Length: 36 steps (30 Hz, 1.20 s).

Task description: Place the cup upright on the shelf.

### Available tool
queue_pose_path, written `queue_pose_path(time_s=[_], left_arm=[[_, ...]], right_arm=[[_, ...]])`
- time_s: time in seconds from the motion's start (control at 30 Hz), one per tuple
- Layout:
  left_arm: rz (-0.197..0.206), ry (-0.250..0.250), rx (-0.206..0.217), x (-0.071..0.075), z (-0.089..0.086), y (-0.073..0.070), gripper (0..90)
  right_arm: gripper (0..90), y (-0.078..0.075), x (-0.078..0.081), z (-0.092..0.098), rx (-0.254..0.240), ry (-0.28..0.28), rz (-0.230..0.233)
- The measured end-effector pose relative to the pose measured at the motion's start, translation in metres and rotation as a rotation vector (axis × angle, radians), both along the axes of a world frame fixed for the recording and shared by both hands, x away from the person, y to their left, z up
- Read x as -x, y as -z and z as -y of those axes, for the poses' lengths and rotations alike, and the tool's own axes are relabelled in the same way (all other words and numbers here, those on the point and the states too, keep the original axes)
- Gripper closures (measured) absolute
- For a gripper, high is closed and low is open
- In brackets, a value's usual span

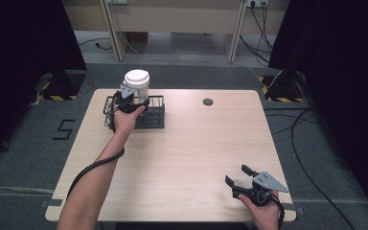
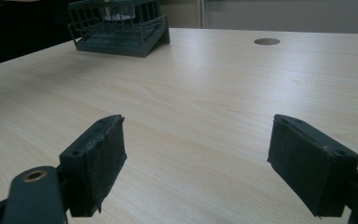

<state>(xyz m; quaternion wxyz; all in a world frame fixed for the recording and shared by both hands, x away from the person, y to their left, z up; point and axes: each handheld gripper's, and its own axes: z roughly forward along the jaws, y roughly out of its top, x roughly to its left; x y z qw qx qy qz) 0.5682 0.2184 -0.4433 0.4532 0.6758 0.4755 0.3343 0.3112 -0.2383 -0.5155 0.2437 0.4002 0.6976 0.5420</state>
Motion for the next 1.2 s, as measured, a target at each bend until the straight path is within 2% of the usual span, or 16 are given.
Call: queue_pose_path(time_s=[0.27,0.7,0.93,1.2], left_arm=[[-0.026,-0.004,-0.010,0.000,0.001,0.009,17.7],[-0.072,-0.001,-0.008,0.003,-0.002,0.006,17.2],[-0.057,-0.004,0.018,0.008,-0.007,0.010,17.1],[0.000,0.001,0.040,0.014,-0.012,0.017,16.1]], right_arm=[[19.2,0.000,0.000,0.000,-0.002,-0.002,0.000],[19.3,0.000,0.000,-0.001,0.003,-0.006,-0.006],[19.2,0.000,0.000,-0.002,0.008,-0.007,-0.002],[19.2,0.000,0.000,-0.002,0.005,-0.006,-0.002]])
